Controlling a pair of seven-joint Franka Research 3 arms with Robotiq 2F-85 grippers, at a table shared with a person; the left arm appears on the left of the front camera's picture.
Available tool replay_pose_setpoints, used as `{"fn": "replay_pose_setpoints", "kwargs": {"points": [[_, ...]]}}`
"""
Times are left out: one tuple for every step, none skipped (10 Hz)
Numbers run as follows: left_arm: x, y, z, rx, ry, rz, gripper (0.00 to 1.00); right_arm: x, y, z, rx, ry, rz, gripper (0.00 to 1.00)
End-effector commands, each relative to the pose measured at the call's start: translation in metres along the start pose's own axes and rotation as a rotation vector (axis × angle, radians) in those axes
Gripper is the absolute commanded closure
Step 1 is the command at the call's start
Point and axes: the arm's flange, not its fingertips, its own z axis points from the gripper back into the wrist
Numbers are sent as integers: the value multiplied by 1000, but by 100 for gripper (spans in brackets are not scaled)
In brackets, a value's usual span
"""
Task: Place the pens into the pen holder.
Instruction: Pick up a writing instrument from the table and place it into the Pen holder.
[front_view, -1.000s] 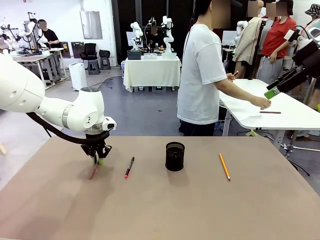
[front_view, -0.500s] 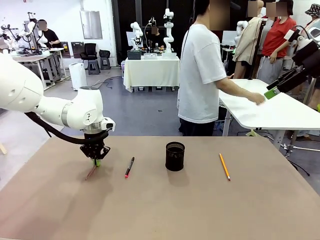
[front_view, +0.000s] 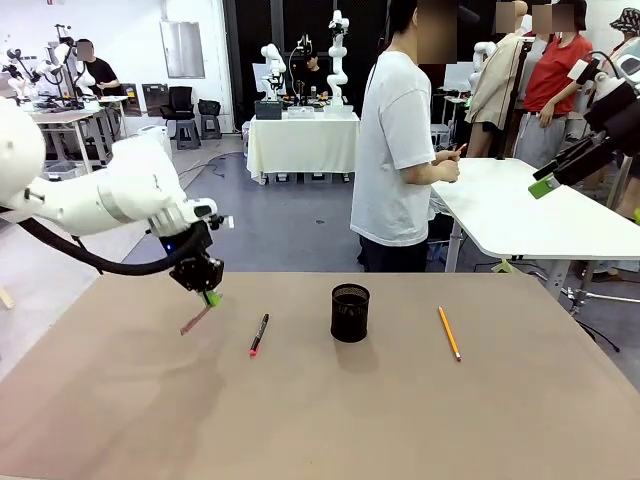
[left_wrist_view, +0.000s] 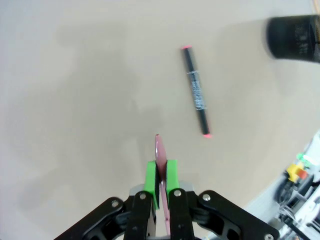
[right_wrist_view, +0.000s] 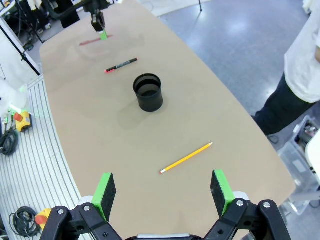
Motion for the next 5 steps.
{"fn": "replay_pose_setpoints", "kwargs": {"points": [[-14, 1, 31, -184, -78, -103, 100, 1, 1, 0, 5, -7, -5, 0], [-14, -6, 48, -336, -172, -179, 100, 1, 1, 0, 5, -7, -5, 0], [-22, -8, 61, -434, -265, -267, 100, 1, 1, 0, 5, -7, -5, 0], [-25, -9, 71, -522, -363, -303, 100, 1, 1, 0, 5, -7, -5, 0], [-26, -12, 78, -584, -472, -326, 100, 1, 1, 0, 5, -7, -5, 0]]}}
